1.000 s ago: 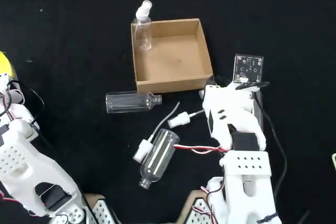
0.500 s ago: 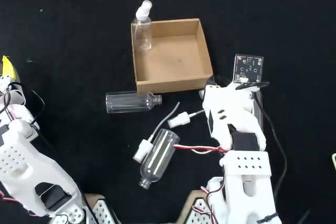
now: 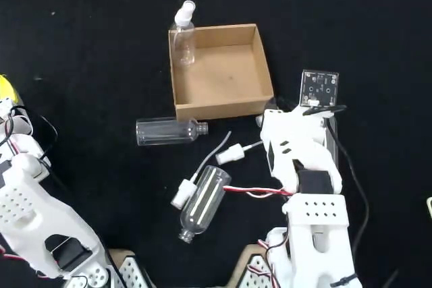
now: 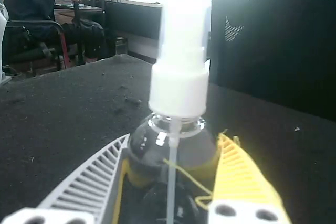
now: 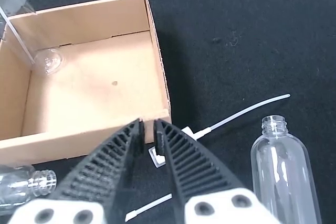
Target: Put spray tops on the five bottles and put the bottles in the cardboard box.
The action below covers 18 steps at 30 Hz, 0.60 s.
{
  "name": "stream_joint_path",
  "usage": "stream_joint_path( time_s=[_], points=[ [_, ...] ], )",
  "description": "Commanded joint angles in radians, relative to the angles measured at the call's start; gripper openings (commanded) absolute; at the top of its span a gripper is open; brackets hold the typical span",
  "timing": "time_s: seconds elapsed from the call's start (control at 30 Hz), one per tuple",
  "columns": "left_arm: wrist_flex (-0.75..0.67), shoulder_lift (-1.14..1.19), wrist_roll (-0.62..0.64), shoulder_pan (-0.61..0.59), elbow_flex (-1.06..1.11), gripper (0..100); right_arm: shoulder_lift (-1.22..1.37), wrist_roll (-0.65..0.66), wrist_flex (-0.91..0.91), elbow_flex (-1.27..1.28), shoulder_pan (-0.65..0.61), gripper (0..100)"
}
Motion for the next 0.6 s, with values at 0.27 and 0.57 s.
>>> stream_joint_path(
  time_s=[0.27, 0.57],
  points=[
    [-0.14, -0.115, 0.008, 0.035, 0.039, 3, -0.018, -0.008, -0.009, -0.035, 0.041, 2.9],
    [-0.089, -0.486, 0.012, 0.208, 0.262, 3, -0.012, -0.057, -0.132, -0.036, 0.091, 2.6]
  ],
)
